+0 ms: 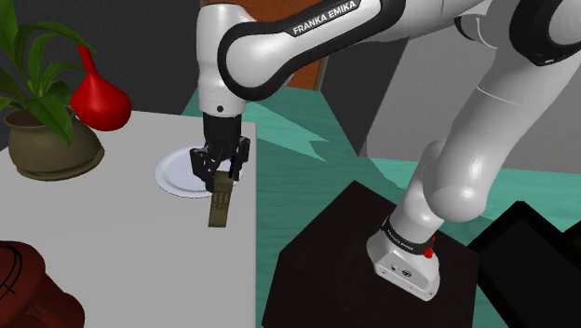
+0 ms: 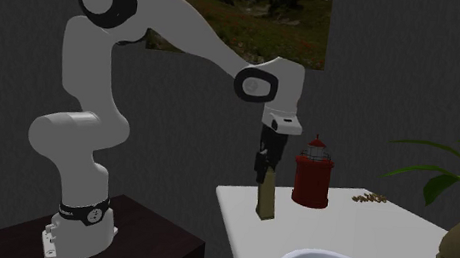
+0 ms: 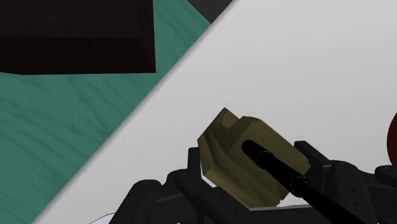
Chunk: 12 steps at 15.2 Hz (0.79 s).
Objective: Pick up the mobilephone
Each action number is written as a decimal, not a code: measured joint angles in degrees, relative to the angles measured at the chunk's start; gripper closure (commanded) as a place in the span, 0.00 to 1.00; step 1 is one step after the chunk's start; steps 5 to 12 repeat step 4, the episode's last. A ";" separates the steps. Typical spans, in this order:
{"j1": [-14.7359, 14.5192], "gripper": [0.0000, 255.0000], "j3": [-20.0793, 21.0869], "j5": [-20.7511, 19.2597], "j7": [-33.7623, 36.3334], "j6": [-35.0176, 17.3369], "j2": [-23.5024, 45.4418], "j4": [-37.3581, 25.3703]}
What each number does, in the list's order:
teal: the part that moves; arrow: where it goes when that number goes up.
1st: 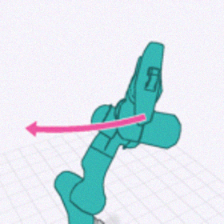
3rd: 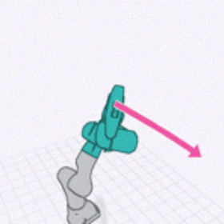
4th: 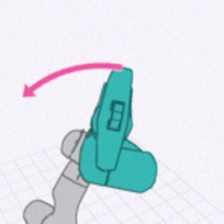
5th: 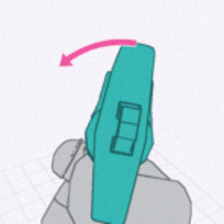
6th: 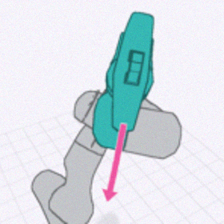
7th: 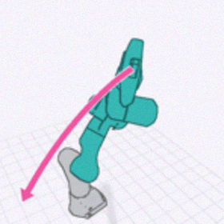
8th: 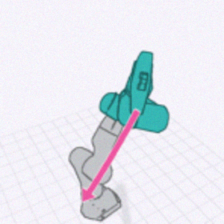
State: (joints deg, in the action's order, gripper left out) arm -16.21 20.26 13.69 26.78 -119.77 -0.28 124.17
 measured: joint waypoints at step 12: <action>0.14 1.00 -0.16 0.07 0.20 2.76 -1.18 -1.62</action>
